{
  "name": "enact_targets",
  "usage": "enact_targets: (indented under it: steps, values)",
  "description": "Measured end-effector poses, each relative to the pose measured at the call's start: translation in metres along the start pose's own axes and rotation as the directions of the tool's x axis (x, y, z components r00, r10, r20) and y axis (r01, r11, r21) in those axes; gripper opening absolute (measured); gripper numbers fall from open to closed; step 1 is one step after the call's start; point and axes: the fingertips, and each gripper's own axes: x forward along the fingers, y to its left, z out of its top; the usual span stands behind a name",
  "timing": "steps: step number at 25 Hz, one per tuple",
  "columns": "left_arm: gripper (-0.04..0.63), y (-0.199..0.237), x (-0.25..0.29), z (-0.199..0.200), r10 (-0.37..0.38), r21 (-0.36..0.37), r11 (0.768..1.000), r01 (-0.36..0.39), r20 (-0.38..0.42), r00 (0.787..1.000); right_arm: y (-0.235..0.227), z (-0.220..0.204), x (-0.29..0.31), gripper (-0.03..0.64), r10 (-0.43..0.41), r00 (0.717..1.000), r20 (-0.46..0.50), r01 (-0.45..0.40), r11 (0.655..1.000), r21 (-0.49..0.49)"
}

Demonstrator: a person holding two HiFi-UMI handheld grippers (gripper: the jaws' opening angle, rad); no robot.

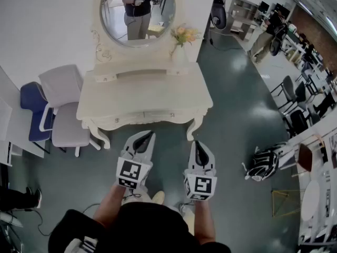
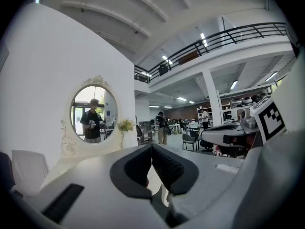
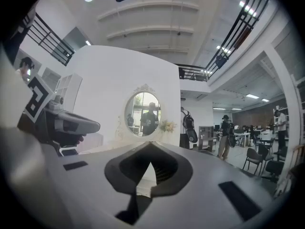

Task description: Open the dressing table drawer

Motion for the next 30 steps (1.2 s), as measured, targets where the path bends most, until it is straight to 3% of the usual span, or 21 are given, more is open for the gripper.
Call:
enact_targets:
  steps: [17,21,30]
  values:
    - [0.005,-0.005,0.033,-0.003,-0.018,-0.003,1.0,0.018,-0.01,1.0,-0.03,-0.009,0.016,-0.002,-0.041,0.998,-0.037,0.041,0.999,0.002]
    - [0.005,0.004,0.06,-0.004,-0.018,-0.008,1.0,0.018,-0.011,1.0,-0.043,-0.009,0.04,-0.002,-0.041,0.999,-0.002,0.041,0.999,0.005]
    - [0.005,0.027,0.151,0.004,-0.046,-0.011,0.999,0.046,-0.023,0.999,-0.089,-0.012,0.115,-0.002,-0.053,0.998,-0.016,0.053,0.999,0.007]
